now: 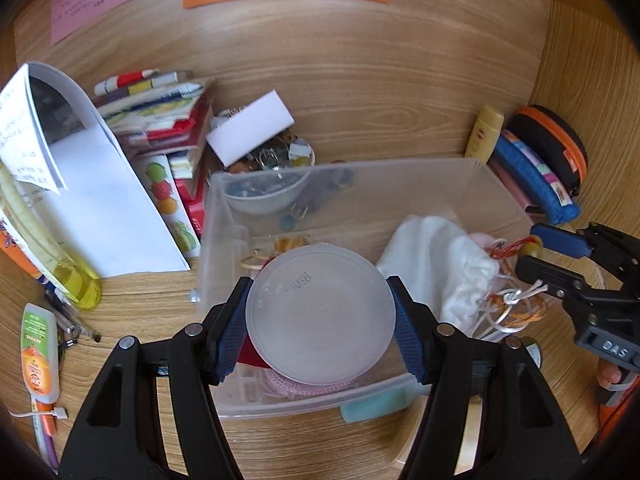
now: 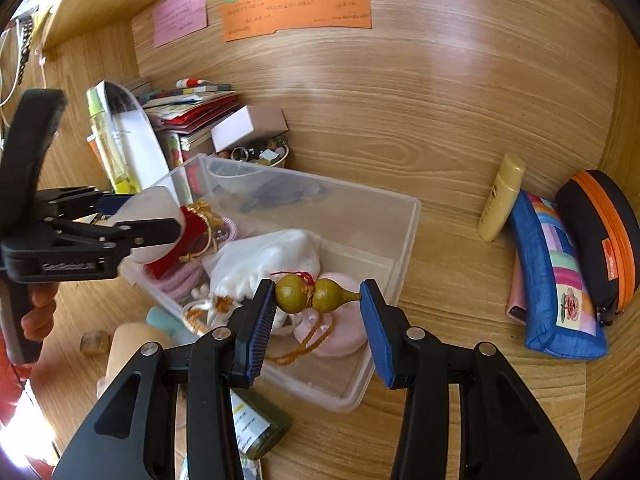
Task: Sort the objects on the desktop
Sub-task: 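Lower the gourd charm and white lid into the clear box and release both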
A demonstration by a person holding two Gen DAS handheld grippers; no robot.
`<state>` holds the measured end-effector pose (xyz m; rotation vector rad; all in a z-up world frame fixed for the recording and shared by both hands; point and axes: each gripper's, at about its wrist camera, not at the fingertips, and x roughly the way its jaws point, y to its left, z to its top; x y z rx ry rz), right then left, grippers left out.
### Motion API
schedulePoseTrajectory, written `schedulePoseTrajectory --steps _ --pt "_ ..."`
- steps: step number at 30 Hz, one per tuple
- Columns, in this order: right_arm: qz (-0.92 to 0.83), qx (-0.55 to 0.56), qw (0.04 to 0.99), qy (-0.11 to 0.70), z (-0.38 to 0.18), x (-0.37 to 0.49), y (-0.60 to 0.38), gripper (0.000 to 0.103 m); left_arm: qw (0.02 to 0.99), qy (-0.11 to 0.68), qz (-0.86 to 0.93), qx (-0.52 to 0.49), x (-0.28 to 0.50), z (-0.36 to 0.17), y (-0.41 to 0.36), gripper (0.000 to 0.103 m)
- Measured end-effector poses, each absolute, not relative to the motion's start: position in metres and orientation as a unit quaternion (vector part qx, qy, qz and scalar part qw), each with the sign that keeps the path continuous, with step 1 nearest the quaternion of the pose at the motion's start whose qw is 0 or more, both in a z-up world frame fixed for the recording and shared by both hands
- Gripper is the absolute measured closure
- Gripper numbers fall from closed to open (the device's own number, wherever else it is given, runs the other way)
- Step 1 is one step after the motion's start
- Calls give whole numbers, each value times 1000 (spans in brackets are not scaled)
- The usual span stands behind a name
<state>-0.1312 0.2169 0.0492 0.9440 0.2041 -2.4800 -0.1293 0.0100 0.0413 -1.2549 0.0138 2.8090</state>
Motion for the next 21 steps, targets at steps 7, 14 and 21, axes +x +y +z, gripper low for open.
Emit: schedulePoseTrajectory --steps 7,14,21 --pt "-902 345 246 84 46 -123 214 63 30 4 905 -424 -131 30 10 38" --pt "-901 347 252 71 46 -123 218 63 28 1 904 -427 -130 28 10 38" --pt "-909 329 244 77 51 -118 217 47 30 -4 907 -419 -126 34 9 37"
